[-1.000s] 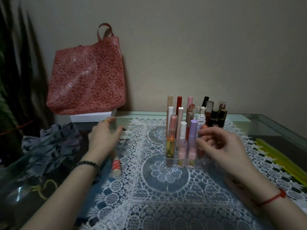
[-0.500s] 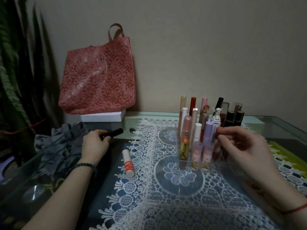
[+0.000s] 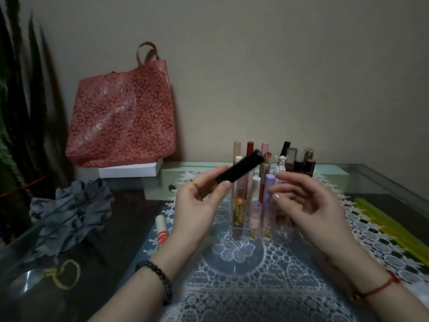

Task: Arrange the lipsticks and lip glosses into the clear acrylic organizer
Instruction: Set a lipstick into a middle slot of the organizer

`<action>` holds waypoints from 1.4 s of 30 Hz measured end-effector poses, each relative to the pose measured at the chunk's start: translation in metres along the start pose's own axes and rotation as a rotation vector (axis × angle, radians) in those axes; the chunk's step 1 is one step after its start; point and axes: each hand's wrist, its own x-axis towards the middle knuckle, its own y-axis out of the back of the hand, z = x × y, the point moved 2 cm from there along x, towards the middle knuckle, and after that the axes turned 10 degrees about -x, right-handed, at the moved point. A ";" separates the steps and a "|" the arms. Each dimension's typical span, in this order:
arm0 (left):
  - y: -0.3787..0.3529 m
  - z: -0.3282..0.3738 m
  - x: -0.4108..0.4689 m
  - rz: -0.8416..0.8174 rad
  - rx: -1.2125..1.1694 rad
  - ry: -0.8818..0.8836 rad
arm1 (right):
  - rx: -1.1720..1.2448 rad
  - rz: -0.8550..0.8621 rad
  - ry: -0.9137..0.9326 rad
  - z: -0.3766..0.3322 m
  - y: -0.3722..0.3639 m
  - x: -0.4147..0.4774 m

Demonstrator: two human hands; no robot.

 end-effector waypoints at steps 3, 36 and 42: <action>-0.015 -0.005 -0.010 -0.092 0.017 -0.014 | 0.140 -0.018 -0.046 0.001 -0.001 0.000; 0.002 -0.039 -0.032 -0.295 0.899 0.122 | -0.549 0.005 -0.037 0.030 0.025 0.003; 0.002 -0.038 -0.032 -0.301 0.887 0.131 | -0.614 -0.032 -0.063 0.034 0.023 0.001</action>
